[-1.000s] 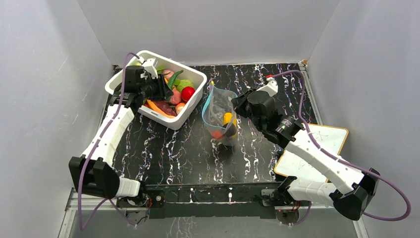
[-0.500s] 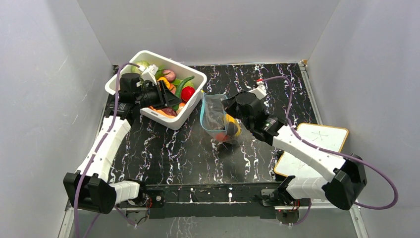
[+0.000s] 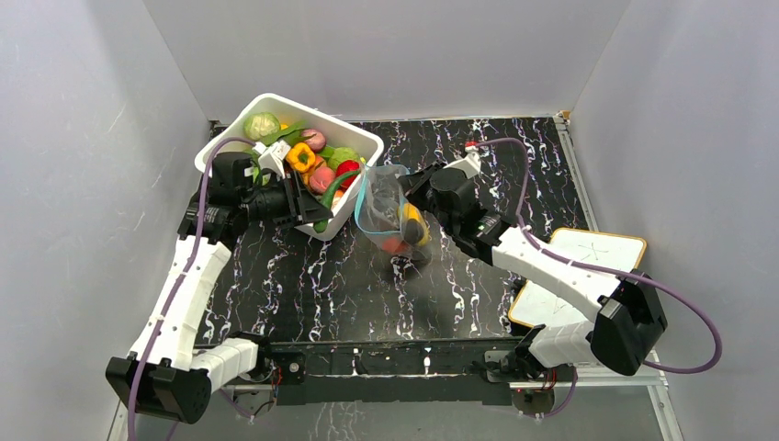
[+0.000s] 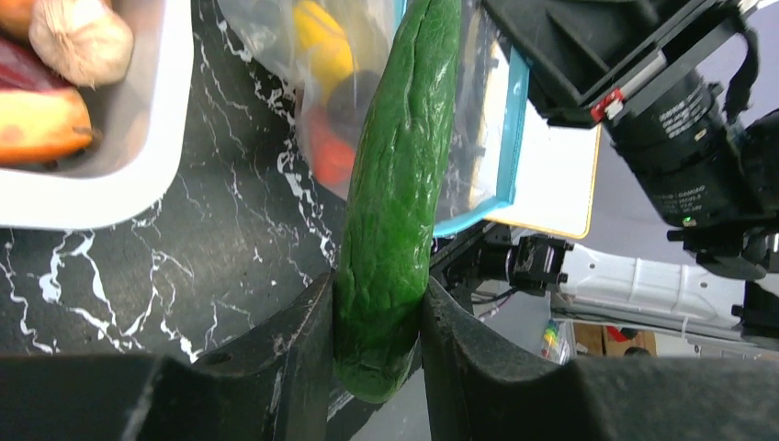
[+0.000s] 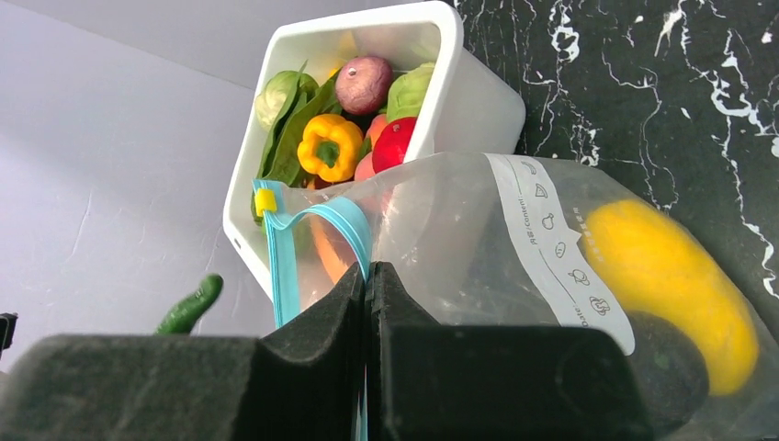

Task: Place the food in the zip-top bag and seal the zipper
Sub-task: Place the fake vegetable in the zipper food storage bag.

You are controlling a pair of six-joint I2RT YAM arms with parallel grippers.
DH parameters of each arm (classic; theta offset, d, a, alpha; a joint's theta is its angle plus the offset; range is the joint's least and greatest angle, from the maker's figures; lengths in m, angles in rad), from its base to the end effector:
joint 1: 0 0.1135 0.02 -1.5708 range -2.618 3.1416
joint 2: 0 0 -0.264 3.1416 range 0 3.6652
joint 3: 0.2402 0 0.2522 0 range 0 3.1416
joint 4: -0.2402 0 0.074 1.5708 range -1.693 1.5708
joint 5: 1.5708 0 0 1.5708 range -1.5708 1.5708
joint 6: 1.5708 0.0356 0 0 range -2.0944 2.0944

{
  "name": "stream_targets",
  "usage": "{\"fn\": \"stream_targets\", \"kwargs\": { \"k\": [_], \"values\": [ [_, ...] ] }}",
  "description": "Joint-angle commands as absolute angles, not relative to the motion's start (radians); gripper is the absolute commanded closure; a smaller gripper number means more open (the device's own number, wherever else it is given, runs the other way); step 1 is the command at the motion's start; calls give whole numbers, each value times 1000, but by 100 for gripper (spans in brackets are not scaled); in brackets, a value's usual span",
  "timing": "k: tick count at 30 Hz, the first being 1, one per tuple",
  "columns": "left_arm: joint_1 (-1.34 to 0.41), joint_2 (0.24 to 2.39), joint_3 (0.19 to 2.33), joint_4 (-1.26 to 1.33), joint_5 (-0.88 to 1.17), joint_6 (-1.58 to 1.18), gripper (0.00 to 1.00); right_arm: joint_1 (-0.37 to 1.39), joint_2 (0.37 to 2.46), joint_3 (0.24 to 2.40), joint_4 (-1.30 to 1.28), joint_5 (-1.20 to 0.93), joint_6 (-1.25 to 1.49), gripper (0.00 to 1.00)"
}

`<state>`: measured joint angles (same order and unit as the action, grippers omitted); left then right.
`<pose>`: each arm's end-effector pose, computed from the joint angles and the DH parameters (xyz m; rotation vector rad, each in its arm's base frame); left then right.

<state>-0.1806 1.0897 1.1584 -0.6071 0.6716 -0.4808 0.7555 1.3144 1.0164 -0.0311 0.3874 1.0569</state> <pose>0.2179 -0.0623 0.3720 0.0986 2.1684 -1.0953 0.2320 0.2001 0.3197 0.5636 1.8881 0.8625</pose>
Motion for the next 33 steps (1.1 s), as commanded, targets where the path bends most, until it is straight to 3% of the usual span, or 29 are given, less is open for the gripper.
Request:
{"fn": "stream_targets", "kwargs": {
  "k": [1, 10, 33],
  "values": [
    [-182, 1063, 1164, -738, 727, -440, 90, 769, 1318, 1006, 102, 415, 994, 100],
    [-181, 1094, 1155, -721, 810, -465, 90, 794, 1334, 1010, 124, 442, 939, 100],
    [-315, 1305, 1306, -759, 634, -512, 86, 864, 1381, 1085, 117, 448, 758, 100]
  ]
}}
